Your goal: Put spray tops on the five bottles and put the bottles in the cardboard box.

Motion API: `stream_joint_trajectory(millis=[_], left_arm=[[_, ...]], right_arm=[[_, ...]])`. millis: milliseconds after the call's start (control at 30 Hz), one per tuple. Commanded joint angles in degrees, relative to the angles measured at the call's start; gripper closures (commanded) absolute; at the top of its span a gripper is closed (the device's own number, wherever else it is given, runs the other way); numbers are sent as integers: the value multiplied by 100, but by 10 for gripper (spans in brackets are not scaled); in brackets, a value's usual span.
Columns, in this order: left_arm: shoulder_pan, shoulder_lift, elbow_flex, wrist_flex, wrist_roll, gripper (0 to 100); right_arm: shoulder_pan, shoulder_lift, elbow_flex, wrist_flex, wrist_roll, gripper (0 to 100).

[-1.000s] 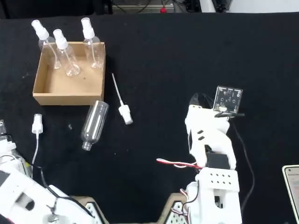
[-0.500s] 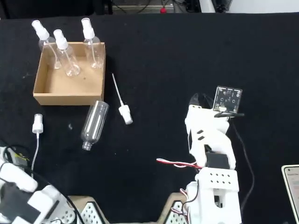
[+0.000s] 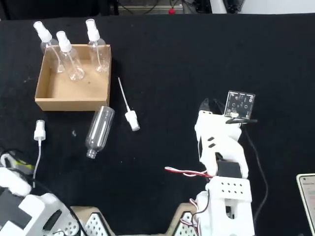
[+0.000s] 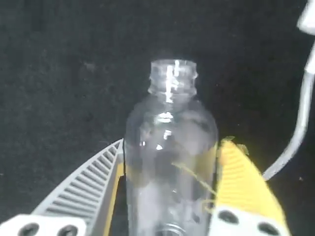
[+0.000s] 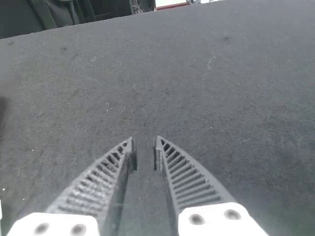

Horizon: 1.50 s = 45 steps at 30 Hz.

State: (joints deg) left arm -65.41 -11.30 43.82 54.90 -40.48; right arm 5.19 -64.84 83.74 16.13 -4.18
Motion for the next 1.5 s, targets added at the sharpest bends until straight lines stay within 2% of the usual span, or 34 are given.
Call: stream_joint_trajectory(millis=[0,100,267,367,700,967,1167,1467], left_arm=[[13,-114,-251,-53,-79,691],[57,-114,-593,211,-114,717],[207,-70,-1473,1521,-844,721],[295,-53,-1807,1890,-897,720],[374,-53,-1798,1864,-923,719],[321,-53,-910,642,-897,721],[365,-53,-699,598,-862,721],[374,-53,-664,642,114,722]], right_arm=[[-105,-75,-136,-97,26,930],[-105,-75,-136,-97,26,930],[-105,-75,-136,-97,35,929],[-105,-75,-136,-97,35,929],[-105,-75,-136,-97,35,929],[-105,-84,-136,-97,35,929],[-105,-84,-136,-97,35,929],[-105,-84,-136,-97,35,930]])
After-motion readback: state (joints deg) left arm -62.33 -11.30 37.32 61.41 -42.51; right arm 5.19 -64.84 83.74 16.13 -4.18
